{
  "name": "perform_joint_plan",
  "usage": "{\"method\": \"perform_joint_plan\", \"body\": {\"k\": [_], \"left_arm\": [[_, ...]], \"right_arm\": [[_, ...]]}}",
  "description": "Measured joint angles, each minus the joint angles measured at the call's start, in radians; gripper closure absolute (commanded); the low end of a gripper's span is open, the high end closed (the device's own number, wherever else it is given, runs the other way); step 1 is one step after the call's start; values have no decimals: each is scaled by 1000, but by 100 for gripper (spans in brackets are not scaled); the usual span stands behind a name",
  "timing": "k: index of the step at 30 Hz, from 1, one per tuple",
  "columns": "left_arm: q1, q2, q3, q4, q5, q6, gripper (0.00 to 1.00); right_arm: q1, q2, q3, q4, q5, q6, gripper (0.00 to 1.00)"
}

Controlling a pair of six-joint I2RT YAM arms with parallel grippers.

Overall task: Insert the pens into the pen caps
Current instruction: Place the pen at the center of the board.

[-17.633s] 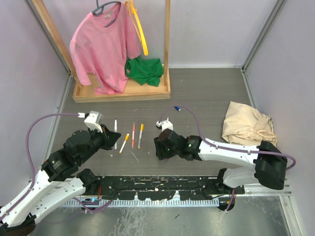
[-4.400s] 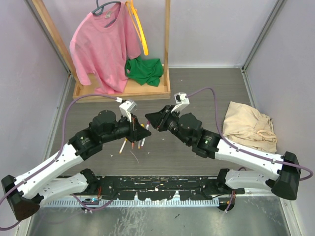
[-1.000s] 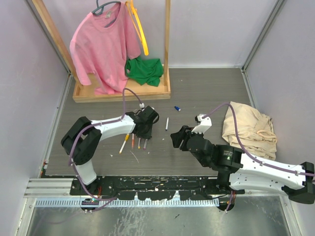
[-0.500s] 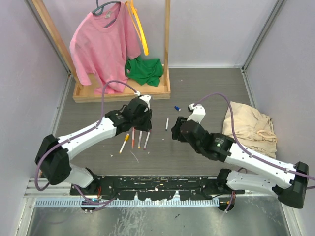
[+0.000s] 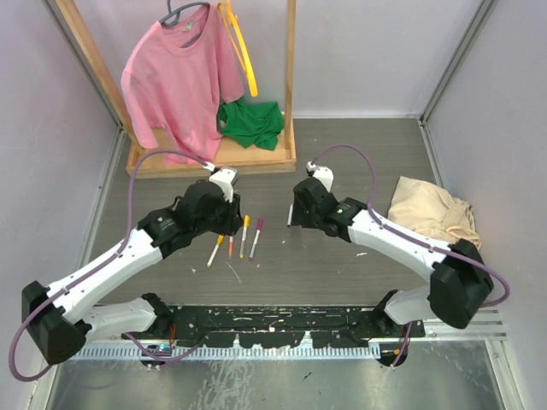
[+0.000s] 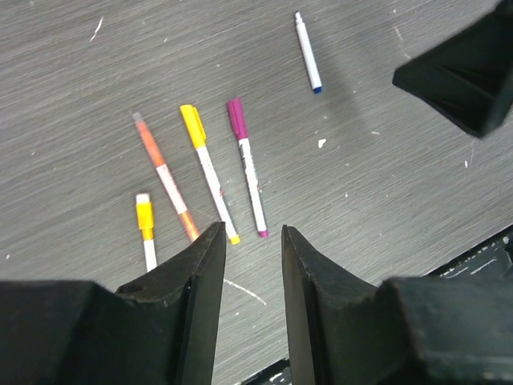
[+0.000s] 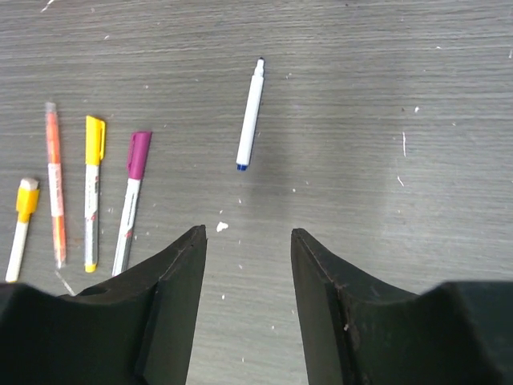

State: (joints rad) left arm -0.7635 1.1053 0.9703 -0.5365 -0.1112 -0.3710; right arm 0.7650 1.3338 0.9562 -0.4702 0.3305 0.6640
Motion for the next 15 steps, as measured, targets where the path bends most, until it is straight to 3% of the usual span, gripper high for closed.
{"method": "perform_joint_plan", "body": {"k": [15], "left_arm": [[0,-198,-83,-119,-76,-6,61]], "right_arm": [[-25,414,231,56,0,-41,53]]}}
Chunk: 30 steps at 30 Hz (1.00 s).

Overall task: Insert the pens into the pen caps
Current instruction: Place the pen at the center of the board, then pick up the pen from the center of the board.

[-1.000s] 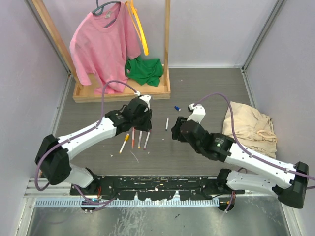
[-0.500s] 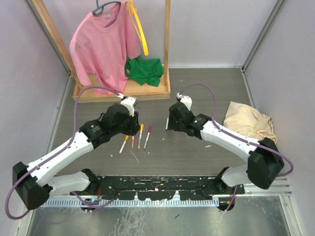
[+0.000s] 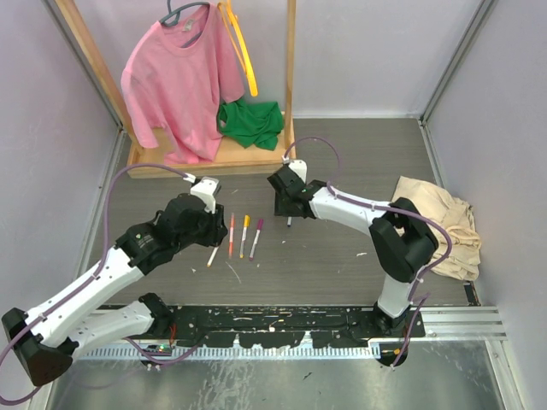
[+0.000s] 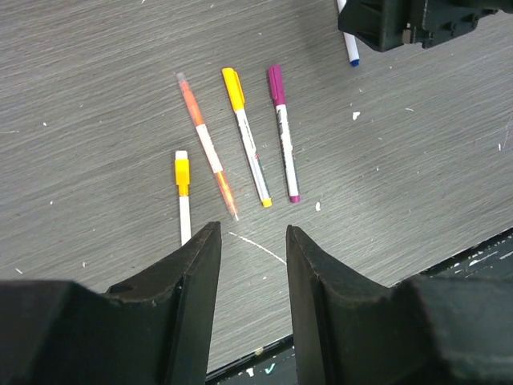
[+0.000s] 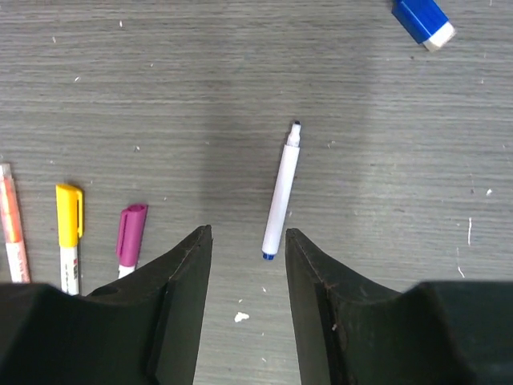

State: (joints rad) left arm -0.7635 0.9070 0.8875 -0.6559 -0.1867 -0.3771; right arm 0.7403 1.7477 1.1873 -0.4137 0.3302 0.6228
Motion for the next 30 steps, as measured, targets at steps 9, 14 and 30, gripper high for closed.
{"method": "perform_joint_plan", "body": {"k": [9,14,30], "left_arm": [[0,-15,-4,-17,-2,0,61],[0,-24,-5,-17,-2,0,60],[0,-29,-12,-18,-1,0,60]], "right_arm": [[-23,140,100,-42,10,-16,58],[-33,174,106,-67,11,-20,60],[-71,204,122,-80,-18,-32,81]]}}
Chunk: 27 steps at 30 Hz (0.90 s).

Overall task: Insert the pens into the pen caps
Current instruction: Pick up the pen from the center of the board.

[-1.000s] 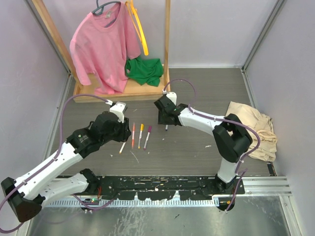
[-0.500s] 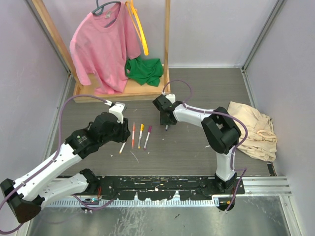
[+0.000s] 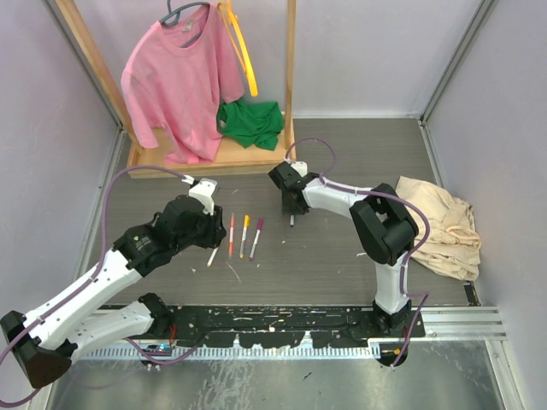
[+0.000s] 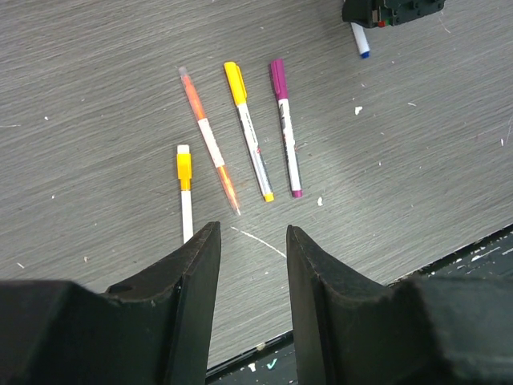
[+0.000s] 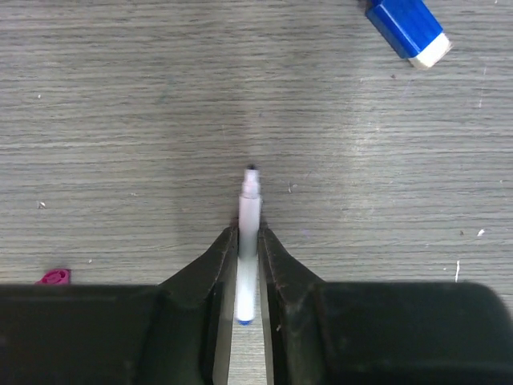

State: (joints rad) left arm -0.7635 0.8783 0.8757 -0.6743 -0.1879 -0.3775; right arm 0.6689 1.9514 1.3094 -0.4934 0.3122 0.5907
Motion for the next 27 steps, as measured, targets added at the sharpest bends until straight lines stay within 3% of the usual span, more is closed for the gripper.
{"method": "perform_joint_plan", "body": {"k": [5,11,17,22,27], "left_arm": [[0,0,-9,2,2,-5,60],[0,-32,-39,22,29,-29,55],[0,-109,-56,101,58,-77,50],[0,-159,-71,206,85,-128,48],[0,-169,-83,285,125,-166,46]], "right_arm": [[-10,0,0,1,-17,-14,95],[-10,-46,-66,67,-64,-30,100],[-11,-313,-313,224,-192,16,100],[-3,-606,-543,512,-338,148,100],[59,-750,-661,681,-360,239,100]]}}
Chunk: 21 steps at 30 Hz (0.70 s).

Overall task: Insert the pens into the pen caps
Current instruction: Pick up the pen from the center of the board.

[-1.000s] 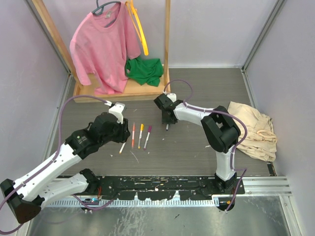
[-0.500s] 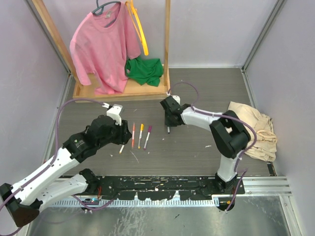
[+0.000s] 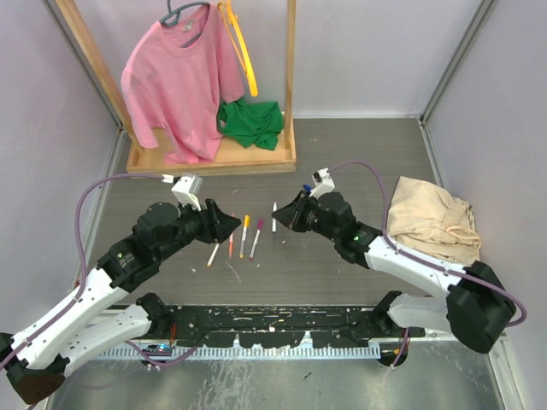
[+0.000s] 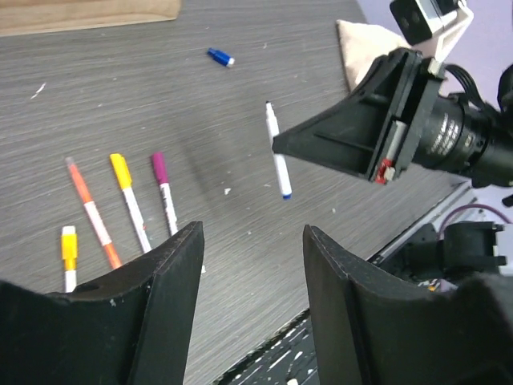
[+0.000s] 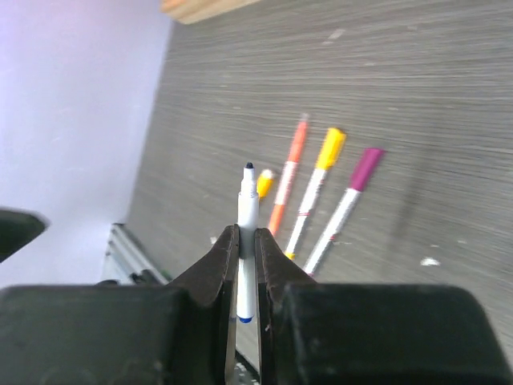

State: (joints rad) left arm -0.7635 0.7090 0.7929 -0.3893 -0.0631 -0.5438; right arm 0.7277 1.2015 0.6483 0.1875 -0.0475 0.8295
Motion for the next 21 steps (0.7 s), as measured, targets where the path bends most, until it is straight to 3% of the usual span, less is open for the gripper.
{"method": "perform_joint_plan", "body": {"k": [11,21], "left_arm": [[0,48,0,102,107,-37,46],[0,89,0,175,194,-53,49]], "right_arm": [[257,-166,-38,218,209,84,100],[332,-158,-7,236,328,90,100]]}}
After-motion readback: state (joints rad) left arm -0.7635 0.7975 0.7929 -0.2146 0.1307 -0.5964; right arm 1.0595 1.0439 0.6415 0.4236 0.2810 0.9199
